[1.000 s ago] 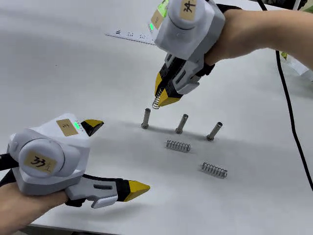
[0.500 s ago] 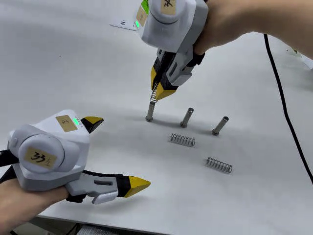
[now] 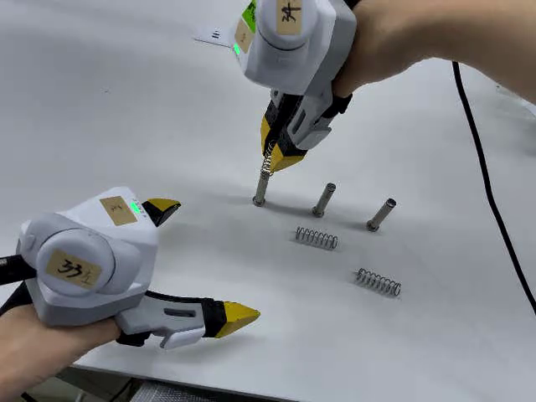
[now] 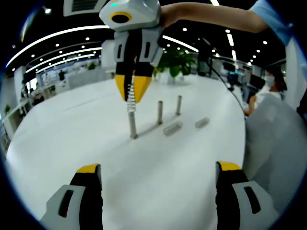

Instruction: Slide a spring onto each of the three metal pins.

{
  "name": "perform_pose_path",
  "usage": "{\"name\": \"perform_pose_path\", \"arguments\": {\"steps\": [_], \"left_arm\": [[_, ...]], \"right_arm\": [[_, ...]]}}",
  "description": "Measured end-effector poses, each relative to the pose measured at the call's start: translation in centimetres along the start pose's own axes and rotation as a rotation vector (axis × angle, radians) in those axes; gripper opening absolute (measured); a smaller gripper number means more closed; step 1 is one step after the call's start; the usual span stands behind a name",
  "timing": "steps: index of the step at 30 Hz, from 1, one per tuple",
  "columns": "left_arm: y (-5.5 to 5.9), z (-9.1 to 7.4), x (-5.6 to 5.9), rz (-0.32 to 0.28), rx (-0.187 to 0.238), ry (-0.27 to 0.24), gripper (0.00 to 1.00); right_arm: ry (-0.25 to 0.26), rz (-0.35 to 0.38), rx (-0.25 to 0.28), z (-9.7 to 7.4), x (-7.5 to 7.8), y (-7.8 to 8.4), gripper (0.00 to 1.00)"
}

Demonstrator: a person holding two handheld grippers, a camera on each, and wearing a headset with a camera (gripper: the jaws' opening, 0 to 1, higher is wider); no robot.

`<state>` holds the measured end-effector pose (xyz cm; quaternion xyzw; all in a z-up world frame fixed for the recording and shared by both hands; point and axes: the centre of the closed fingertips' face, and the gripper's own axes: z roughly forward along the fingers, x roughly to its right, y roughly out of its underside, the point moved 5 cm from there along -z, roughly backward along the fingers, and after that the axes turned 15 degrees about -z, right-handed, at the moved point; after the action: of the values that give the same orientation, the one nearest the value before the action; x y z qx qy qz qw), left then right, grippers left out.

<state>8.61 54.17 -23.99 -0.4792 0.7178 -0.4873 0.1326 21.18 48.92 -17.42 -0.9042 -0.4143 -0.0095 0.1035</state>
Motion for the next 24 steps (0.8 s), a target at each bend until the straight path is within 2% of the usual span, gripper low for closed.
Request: {"name": "perform_pose_path", "arguments": {"steps": [9,15,17,24], "left_arm": [[0.9,0.1,0.2,-0.006,-0.021,0.007,1.0],[1.0,0.2,0.1,-0.009,-0.024,0.009,1.0],[1.1,0.2,0.1,-0.014,-0.024,0.01,0.97],[1.0,0.2,-0.2,-0.017,-0.018,0.007,0.98]], "right_arm": [[-0.007,0.003,-0.002,0.5,-0.1,-0.1,0.12],[-0.005,0.003,0.002,0.6,0.0,-0.2,0.12],[-0.009,0.01,0.004,0.7,0.0,-0.3,0.12],[-0.012,0.006,0.001,1.2,-0.1,-0.2,0.12]]}}
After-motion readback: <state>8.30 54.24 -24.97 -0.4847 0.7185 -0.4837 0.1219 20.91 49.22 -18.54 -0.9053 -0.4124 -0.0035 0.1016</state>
